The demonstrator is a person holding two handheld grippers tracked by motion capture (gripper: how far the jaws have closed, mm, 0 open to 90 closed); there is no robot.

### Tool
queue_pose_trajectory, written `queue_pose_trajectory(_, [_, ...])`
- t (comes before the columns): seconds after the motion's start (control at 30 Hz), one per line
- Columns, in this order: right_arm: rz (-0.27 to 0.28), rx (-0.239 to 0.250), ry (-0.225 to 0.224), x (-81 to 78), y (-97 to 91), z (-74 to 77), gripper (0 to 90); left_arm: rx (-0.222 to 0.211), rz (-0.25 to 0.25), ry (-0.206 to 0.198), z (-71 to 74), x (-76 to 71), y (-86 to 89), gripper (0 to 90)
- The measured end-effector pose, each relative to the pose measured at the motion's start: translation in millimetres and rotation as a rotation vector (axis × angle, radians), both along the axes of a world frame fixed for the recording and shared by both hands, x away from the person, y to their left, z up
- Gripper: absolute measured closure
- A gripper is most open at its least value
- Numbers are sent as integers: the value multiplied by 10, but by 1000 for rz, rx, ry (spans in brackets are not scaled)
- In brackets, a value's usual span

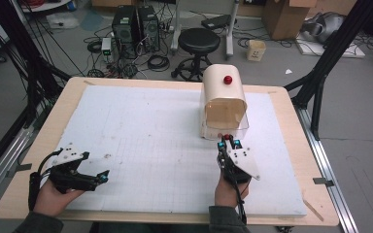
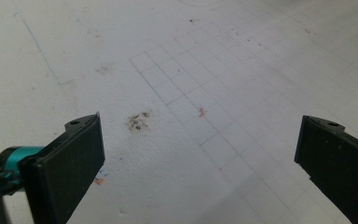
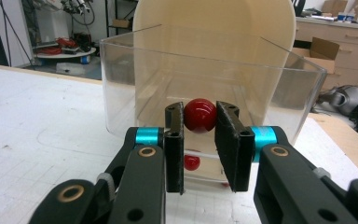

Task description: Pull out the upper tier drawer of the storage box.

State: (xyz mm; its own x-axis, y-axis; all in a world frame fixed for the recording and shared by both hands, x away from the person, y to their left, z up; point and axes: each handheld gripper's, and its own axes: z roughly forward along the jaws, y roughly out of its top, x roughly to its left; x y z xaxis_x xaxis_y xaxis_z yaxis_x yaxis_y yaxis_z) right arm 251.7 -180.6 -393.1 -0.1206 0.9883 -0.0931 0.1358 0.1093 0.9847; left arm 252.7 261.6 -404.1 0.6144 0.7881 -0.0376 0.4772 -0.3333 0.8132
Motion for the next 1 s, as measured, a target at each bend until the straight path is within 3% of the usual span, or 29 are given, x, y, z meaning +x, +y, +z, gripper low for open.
queue_pose_trajectory(0.47, [16, 35, 1, -24, -14, -30, 702, -3, 2, -2, 4, -13, 1, 20])
queue_pose_trajectory(1.0, [20, 32, 6, -77, -40, -71, 680, 0, 2, 0, 2, -5, -12, 20])
